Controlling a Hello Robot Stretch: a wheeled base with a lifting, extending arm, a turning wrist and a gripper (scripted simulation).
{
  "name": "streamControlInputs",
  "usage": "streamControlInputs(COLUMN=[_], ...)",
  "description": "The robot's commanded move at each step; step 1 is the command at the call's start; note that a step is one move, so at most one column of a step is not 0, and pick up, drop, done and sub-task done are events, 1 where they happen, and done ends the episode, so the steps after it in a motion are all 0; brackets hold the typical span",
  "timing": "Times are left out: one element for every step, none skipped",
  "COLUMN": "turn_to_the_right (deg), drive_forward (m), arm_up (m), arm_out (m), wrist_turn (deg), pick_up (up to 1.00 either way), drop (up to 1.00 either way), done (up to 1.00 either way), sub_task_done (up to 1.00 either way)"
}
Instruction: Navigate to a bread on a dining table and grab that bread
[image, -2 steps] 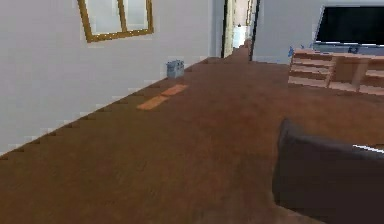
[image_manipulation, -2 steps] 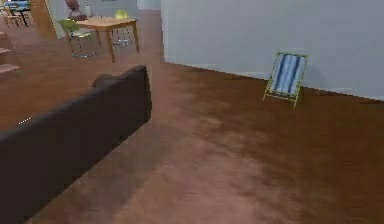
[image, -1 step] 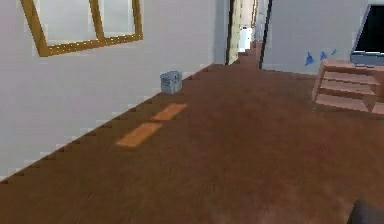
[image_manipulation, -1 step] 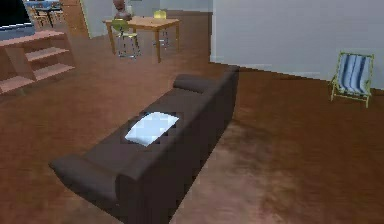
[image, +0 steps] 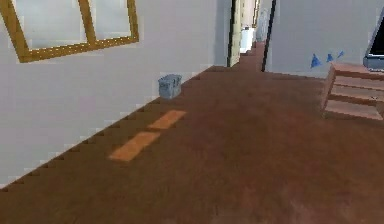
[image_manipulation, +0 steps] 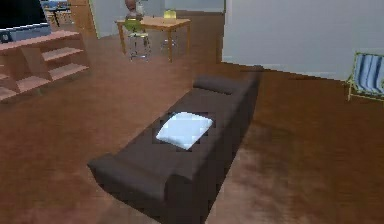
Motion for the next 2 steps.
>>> streamControlInputs(turn_to_the_right=[21.0,3.0], drive_forward=[0.00,0.00], arm_up=[0.00,0.00], arm_out=[0.00,0.00], wrist_turn=[0.0,0.0], pick_up=[0.00,0.00], drop=[0.00,0.00], done=[0.00,0.00], sub_task_done=[0.00,0.00])
